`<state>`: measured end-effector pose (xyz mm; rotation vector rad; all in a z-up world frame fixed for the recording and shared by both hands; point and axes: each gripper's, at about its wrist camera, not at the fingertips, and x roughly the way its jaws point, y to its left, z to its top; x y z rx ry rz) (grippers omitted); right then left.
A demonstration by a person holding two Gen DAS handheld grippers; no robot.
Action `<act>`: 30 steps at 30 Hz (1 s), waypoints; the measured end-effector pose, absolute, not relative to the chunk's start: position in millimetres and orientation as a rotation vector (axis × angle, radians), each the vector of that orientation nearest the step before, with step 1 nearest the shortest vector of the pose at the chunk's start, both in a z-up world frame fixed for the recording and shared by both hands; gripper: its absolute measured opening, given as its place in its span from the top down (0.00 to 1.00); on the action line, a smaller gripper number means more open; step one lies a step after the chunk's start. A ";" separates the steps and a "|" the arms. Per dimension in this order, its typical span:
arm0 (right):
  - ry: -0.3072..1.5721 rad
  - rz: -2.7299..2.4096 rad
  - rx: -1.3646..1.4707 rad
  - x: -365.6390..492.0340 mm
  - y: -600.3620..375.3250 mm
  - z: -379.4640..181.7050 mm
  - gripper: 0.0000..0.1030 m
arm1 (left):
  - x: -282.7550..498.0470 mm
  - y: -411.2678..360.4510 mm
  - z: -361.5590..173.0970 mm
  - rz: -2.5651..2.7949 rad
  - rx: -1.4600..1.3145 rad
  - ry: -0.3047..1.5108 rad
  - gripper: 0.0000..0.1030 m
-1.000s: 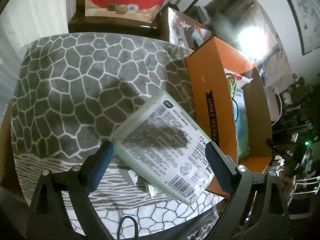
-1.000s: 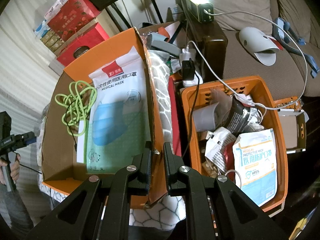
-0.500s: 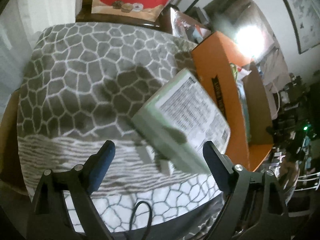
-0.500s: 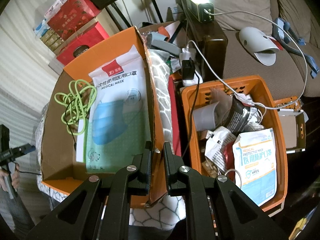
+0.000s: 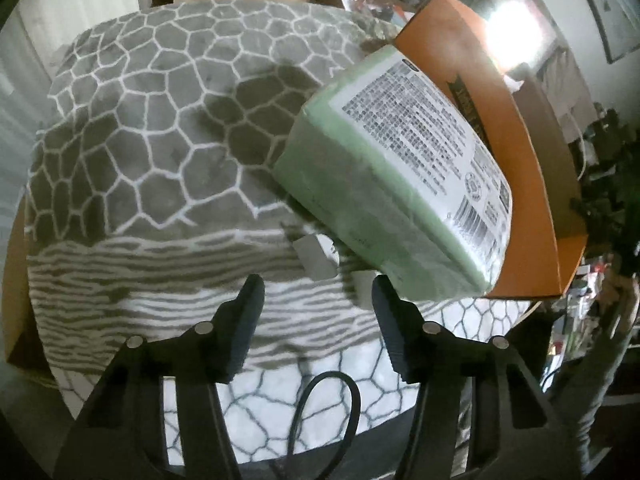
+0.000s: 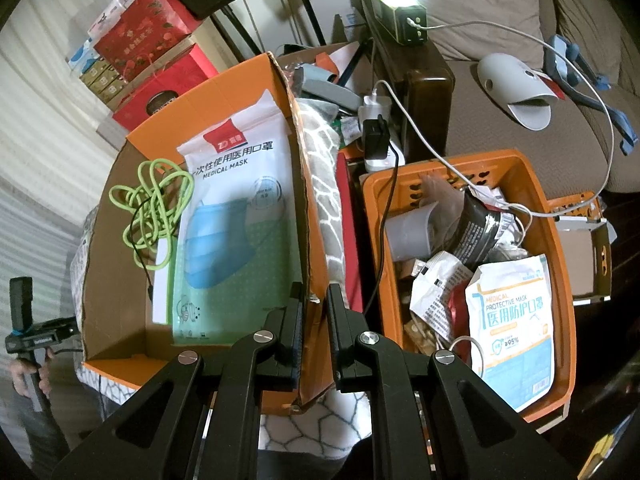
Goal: Organize objects
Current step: 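Move the left tool to the small white plug and close on it, then carry the white plug with the left tool over the cardboard box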
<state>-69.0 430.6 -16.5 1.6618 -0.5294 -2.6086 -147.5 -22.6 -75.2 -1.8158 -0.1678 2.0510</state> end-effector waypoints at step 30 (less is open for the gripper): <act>-0.528 -2.609 1.666 -67.2 431.4 -18.5 0.90 | -148.9 -37.9 -59.2 2.020 -1.756 -0.446 0.97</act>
